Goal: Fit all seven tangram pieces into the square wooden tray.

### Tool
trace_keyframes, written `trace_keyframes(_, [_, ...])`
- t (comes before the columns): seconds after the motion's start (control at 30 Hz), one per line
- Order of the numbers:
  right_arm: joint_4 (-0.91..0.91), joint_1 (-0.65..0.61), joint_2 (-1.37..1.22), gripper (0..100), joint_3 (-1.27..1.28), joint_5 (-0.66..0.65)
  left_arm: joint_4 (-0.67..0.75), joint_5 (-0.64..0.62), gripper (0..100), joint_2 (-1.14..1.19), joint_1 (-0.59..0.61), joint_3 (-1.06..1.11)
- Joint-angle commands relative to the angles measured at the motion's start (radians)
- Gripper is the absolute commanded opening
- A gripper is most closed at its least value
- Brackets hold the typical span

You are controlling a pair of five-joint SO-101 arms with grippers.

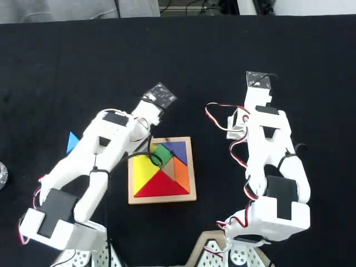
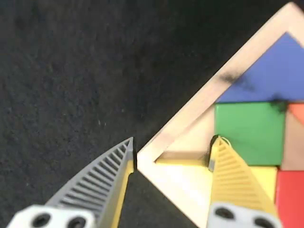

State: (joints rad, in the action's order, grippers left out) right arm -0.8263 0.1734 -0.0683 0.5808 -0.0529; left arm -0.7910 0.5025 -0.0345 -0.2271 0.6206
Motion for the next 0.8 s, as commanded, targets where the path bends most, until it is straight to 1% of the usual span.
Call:
trace_keyframes(0.0, [0.014, -0.014, 0.005, 1.1, -0.042, -0.002, 0.006, 0.003, 26, -0.009, -0.058, 0.002])
trace_keyframes(0.07, [0.014, -0.014, 0.005, 1.1, -0.042, -0.002, 0.005, 0.003, 26, -0.014, -0.073, 0.004])
trace_keyframes(0.17, [0.014, -0.014, 0.005, 1.1, -0.042, -0.002, 0.005, 0.003, 26, -0.017, -0.065, -0.005])
trace_keyframes(0.23, [0.014, -0.014, 0.005, 1.1, -0.042, -0.002, 0.000, 0.003, 26, -0.029, -0.022, -0.047])
trace_keyframes(0.37, [0.014, -0.014, 0.005, 1.1, -0.042, -0.002, -0.086, 0.006, 26, -0.098, 0.073, -0.142])
trace_keyframes(0.47, [0.014, -0.014, 0.005, 1.1, -0.042, -0.002, -0.086, 0.011, 26, -0.109, 0.114, -0.143])
trace_keyframes(0.53, [0.014, -0.014, 0.005, 1.1, -0.044, -0.002, -0.084, 0.011, 26, -0.092, 0.111, -0.120])
trace_keyframes(0.7, [0.014, -0.014, 0.005, 1.1, -0.042, -0.002, -0.084, 0.011, 26, 0.014, 0.047, -0.108])
trace_keyframes(0.77, [0.014, -0.014, 0.005, 1.1, -0.042, -0.002, -0.046, 0.006, 26, 0.064, 0.031, -0.105])
